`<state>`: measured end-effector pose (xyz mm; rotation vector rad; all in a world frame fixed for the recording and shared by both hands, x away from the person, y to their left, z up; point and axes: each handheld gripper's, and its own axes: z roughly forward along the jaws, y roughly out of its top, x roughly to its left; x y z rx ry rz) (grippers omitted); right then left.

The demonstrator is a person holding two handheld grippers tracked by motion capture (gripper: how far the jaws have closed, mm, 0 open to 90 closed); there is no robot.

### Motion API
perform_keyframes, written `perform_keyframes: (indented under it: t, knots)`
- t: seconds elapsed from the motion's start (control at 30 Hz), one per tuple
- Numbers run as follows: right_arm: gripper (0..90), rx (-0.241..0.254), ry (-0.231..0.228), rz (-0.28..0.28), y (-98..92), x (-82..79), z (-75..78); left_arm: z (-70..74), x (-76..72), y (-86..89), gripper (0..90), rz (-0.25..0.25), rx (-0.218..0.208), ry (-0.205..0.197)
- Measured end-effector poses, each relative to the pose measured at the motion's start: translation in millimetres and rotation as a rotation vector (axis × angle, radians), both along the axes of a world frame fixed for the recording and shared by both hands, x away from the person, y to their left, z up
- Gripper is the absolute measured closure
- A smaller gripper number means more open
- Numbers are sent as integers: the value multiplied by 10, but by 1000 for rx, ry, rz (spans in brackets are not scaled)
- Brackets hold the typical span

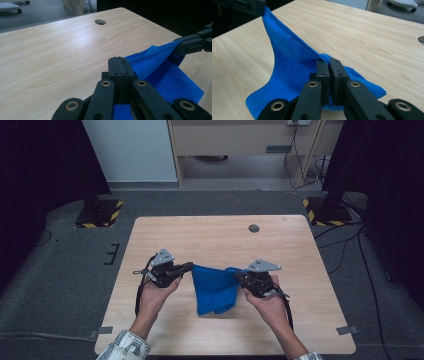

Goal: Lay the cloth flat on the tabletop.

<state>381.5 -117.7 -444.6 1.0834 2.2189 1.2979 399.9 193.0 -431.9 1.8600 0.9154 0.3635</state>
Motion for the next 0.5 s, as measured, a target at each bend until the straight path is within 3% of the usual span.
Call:
perform_keyframes:
  t: [0.17, 0.3, 0.5]
  knots:
    - [833, -39, 18, 9, 220, 268, -90, -113, 116, 114, 900, 49, 33, 31]
    - [793, -60, 37, 21, 340, 387, -198, -235, 167, 234, 900, 72, 64, 64]
    - [598, -97, 47, 1, 483, 472, -442, -447, 193, 400, 900, 114, 59, 110]
